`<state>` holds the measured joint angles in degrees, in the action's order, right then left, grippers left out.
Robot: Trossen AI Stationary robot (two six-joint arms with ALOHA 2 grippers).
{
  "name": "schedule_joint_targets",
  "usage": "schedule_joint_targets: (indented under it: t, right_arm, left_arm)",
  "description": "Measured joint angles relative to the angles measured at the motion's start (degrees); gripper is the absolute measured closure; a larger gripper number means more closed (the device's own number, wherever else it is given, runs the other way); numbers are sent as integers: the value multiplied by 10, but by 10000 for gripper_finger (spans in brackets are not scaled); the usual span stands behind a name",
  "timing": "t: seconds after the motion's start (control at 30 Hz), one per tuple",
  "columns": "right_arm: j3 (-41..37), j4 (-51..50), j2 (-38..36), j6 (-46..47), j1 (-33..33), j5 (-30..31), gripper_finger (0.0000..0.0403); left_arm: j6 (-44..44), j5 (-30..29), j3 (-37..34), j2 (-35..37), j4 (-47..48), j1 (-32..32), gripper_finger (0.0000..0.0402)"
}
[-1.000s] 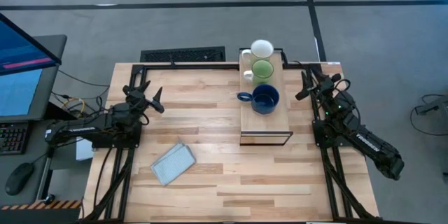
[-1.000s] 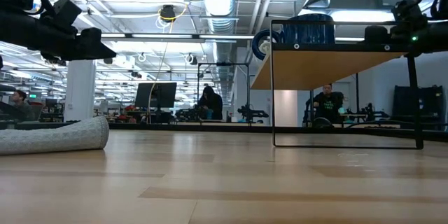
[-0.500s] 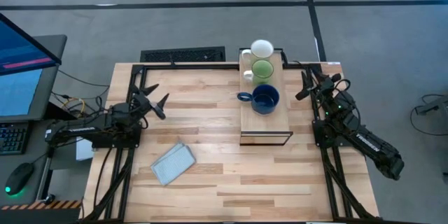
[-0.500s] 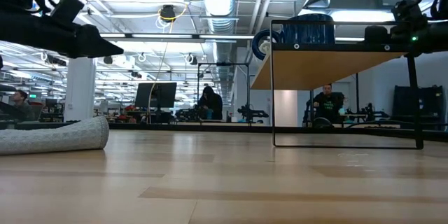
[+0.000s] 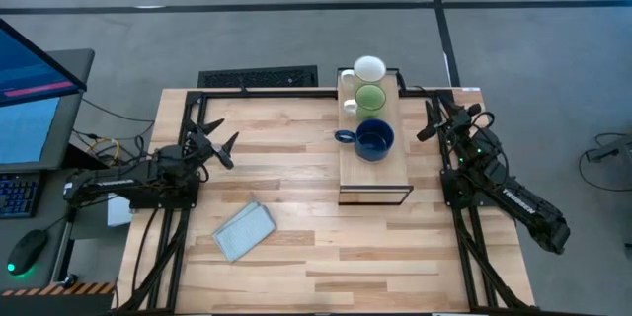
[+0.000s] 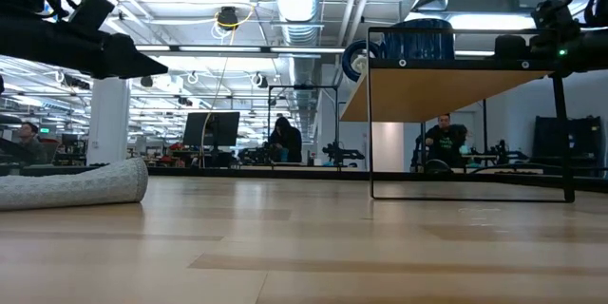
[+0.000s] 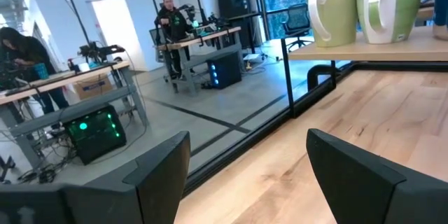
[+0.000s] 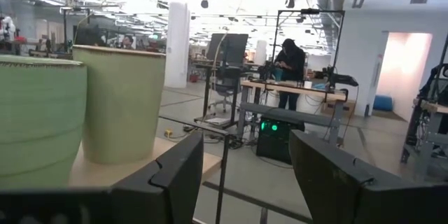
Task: Stack small to large cups/mugs on shelf
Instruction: Return to Home Position
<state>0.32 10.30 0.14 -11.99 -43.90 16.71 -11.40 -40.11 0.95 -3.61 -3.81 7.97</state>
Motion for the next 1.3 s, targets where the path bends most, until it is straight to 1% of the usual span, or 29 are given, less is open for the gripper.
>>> schedule_joint_targets:
  t: [0.17,0.37,0.9,1.3]
  right_arm:
    - [0,0,0,0,0,0,168]
    - [0,0,0,0,0,0,168]
    - [0,0,0,0,0,0,168]
    - [0,0,0,0,0,0,168]
  left_arm:
    - [4,-2,0,0,0,0,124]
    - [46,-2,0,0,0,0,124]
    - [31,-3,0,0,0,0,124]
    - [40,-4,0,0,0,0,124]
